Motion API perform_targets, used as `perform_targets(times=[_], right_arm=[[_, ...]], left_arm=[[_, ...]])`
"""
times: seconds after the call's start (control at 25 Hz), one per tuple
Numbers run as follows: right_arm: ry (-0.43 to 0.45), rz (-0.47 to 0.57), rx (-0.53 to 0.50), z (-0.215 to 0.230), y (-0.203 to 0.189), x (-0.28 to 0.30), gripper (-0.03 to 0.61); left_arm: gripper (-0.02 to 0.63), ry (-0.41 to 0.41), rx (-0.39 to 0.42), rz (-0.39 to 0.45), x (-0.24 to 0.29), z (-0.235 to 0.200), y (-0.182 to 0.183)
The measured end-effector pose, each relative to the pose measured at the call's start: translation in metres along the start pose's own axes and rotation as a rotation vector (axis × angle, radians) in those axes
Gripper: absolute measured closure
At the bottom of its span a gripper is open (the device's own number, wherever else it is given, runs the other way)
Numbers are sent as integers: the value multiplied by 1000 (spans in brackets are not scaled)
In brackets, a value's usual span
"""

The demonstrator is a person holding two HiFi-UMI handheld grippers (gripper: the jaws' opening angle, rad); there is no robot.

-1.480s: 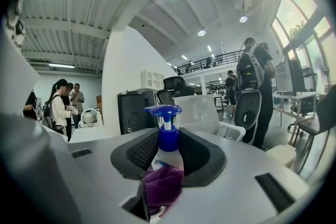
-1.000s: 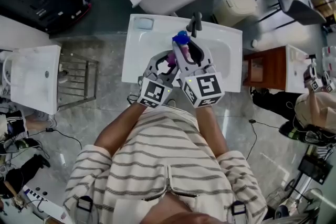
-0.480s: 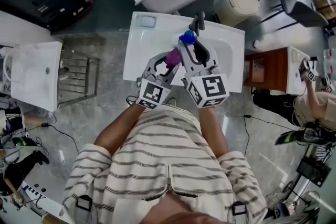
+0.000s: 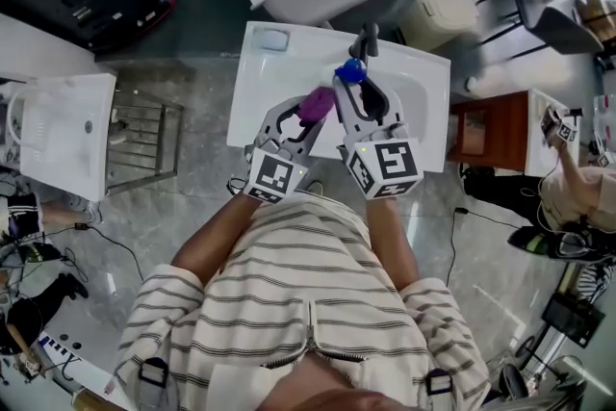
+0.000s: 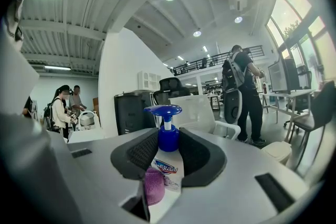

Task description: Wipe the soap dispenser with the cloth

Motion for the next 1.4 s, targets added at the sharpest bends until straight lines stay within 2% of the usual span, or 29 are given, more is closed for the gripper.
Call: perform_targets(times=[0.48, 0.96, 1.24, 1.4], right_arm=[[7, 3, -2, -1, -1, 0, 445], [14, 11, -6, 3, 2, -9, 445], [65, 1, -6, -1, -1, -16, 445], [108, -2, -13, -4, -1, -16, 445]], left_arm=[[483, 19, -42, 48, -15, -17, 19], [483, 21, -47, 79, -18, -31, 33], [483, -76, -44, 100, -17, -44, 37], [483, -136, -1, 96, -15, -49, 38]])
Point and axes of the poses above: the fingertips, and each gripper's own axes: x forward along the fingers, z to its right, y out of its top, the point moved 5 cm from there along -x, backward along the fingers, and after that the axes turned 6 degrees about y, right-handed, at the moved point
